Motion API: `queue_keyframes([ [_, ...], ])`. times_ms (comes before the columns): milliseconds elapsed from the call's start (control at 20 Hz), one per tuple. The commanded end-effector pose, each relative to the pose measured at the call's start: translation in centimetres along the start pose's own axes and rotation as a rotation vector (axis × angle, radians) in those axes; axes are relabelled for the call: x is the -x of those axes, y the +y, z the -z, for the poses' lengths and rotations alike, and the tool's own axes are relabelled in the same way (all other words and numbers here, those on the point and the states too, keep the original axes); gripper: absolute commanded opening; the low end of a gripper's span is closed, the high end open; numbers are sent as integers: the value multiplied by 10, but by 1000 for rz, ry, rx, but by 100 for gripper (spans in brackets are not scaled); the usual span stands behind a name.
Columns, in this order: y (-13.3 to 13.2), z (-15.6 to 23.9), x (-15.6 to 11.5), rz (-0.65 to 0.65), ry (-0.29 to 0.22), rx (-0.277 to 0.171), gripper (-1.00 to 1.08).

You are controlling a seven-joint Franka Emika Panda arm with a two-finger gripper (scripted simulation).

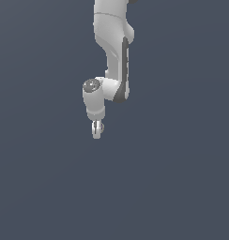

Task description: Pick up the object and move it to a goal position.

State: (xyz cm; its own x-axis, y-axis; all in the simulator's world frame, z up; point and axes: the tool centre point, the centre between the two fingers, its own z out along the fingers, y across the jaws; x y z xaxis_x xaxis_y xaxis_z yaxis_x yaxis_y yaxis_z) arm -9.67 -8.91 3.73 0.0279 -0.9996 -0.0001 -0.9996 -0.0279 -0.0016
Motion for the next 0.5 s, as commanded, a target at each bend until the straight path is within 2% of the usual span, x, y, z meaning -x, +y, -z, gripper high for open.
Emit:
queue_keyframes([
  [0,1,-1,0,0,0,2,-100],
  [450,-5,13,-3,0,0,0,-100],
])
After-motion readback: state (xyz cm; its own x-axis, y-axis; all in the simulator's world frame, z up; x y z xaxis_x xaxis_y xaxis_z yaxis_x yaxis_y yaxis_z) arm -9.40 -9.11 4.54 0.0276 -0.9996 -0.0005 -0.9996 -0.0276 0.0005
